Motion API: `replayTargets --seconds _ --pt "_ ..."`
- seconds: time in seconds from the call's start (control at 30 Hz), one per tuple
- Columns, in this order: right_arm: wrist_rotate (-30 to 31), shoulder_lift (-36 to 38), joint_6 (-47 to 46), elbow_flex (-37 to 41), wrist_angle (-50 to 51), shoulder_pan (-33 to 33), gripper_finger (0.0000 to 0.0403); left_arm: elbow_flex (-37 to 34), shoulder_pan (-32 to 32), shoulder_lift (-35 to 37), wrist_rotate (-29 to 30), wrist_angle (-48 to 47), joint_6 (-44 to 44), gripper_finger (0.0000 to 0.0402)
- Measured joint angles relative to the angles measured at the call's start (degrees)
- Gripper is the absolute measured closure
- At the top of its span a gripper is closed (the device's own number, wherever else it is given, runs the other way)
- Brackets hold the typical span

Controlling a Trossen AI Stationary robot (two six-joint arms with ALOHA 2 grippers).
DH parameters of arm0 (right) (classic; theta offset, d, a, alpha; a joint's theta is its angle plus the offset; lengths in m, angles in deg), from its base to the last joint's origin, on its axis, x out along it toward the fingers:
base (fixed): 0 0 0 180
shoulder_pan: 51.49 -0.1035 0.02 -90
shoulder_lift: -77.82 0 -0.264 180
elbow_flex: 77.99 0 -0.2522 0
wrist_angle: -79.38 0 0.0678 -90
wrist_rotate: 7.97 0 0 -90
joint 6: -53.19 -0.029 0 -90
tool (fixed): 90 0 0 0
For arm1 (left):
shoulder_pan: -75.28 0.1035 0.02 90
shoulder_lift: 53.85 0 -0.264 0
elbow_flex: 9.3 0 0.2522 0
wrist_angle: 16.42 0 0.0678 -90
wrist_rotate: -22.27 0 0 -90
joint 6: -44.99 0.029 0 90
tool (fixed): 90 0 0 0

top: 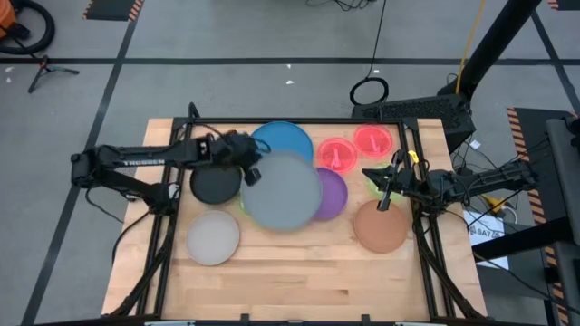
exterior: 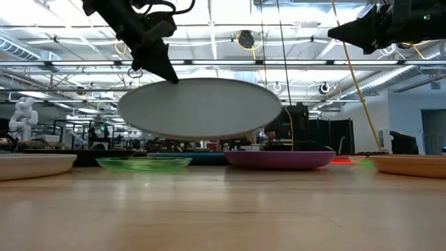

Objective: Stack plastic plates
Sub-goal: Stack the gray plate on top of the blue plate

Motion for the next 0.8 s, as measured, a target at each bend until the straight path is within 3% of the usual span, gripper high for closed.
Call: replayTargets --seconds 0.23,0.47,0.8 --pt "0.02 0.00 -0.01 0.00 0.00 0.02 0.0403 2.45 12.55 1.16 0.03 0.52 3.46 0.0396" --pt "0.02 -0.02 -0.01 0.00 -0.14 0.02 0.0403 8.21 22.75 -3.61 -3.63 -1.36 7.77 0.0396" --pt "0.03 -0.02 -0.01 0.00 -0.11 0.02 0.0403 9.70 28.16 -10.93 -6.25 -2.24 8.54 0.0396"
